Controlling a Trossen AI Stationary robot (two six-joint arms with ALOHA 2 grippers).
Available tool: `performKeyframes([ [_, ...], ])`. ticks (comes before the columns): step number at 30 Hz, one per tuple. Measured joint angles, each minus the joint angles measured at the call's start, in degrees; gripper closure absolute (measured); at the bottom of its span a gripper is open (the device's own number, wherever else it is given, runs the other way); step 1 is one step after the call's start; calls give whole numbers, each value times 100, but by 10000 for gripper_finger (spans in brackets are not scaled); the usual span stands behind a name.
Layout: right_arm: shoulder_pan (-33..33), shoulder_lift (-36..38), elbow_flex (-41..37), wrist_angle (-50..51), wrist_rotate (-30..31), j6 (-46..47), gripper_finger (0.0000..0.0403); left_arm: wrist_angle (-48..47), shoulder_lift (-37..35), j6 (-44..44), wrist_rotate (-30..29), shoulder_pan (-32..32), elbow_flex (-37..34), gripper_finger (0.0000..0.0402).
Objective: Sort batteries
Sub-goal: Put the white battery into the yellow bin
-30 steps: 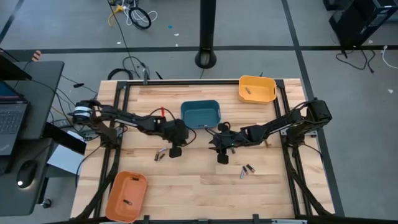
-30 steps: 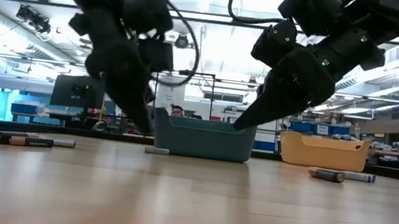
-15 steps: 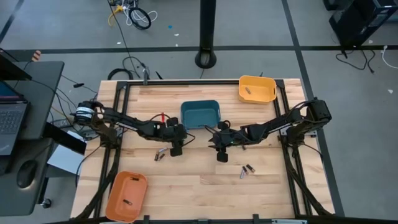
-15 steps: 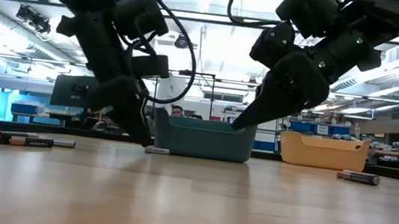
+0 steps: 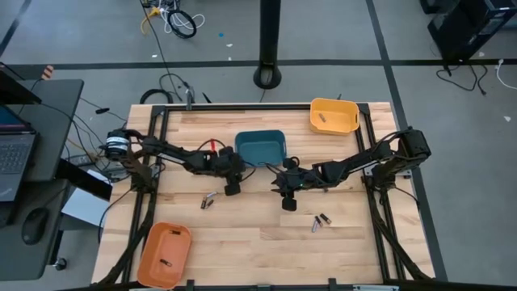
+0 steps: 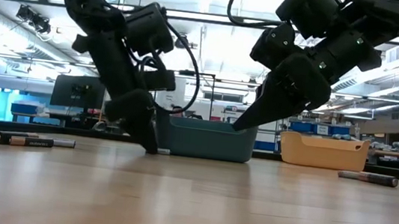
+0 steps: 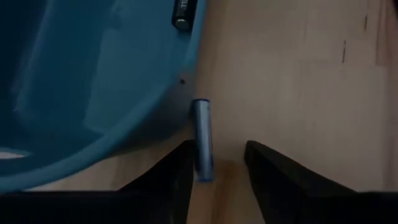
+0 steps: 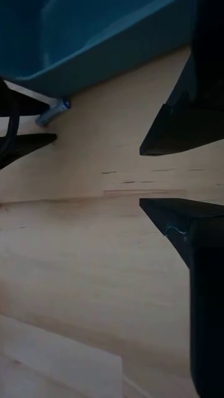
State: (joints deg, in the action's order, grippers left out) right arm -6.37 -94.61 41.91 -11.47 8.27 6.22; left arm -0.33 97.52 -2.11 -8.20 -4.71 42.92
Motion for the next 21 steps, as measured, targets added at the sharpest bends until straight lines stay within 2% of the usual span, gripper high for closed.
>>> performKeyframes([
  [7, 0, 0, 0, 0, 0, 0, 274, 130, 191, 24, 191, -20, 19, 254],
  [11, 0, 0, -2, 3, 0, 0, 276, 32, 200, 59, 470, -18, 21, 298],
  [16, 0, 0, 0, 12, -35, 0, 276, -51, 200, 155, 523, 134, 26, 358],
  [21, -27, 0, 0, 16, -90, 3, 277, -65, 189, 51, 527, 371, 21, 372],
])
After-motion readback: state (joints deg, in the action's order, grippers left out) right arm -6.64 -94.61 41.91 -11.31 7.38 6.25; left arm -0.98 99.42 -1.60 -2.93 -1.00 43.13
